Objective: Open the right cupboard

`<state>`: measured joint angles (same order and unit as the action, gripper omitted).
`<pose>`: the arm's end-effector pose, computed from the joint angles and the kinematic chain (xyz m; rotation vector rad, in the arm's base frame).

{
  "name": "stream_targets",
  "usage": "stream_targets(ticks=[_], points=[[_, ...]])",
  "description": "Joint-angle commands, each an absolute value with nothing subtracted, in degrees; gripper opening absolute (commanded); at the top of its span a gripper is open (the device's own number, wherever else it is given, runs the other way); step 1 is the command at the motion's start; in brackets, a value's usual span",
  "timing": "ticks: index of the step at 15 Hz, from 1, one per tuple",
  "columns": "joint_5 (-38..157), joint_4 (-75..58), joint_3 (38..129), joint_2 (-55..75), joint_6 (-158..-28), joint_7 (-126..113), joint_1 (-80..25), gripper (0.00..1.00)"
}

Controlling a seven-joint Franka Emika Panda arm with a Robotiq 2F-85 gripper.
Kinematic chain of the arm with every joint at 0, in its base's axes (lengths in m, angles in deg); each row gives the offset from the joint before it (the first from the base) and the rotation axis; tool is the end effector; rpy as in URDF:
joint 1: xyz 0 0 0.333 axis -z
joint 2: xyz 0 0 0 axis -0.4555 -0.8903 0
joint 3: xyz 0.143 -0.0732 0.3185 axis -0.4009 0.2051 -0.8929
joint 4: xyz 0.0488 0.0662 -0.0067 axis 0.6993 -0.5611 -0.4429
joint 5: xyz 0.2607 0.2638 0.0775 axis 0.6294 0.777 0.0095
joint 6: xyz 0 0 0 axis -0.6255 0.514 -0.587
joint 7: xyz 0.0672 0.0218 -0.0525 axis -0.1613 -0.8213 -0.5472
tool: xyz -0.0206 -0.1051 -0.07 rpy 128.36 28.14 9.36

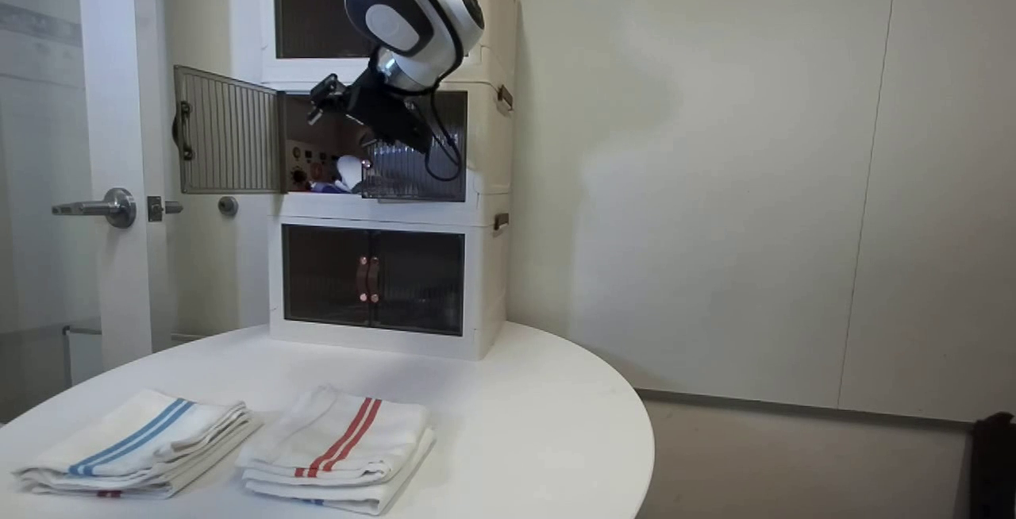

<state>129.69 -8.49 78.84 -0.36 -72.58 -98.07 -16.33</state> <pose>0.7003 -0.0502 0.4084 -2.0818 -0.8173 -0.8918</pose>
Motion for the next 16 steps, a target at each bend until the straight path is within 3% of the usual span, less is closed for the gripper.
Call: stream_targets(ticks=[1,16], points=[[129.3,-10.1,79.0,1.3,-70.0,-96.1,-17.6,1.00],[129.9,-13.1,82.0,3.6,-79.6,-94.7,-16.3,1.00]])
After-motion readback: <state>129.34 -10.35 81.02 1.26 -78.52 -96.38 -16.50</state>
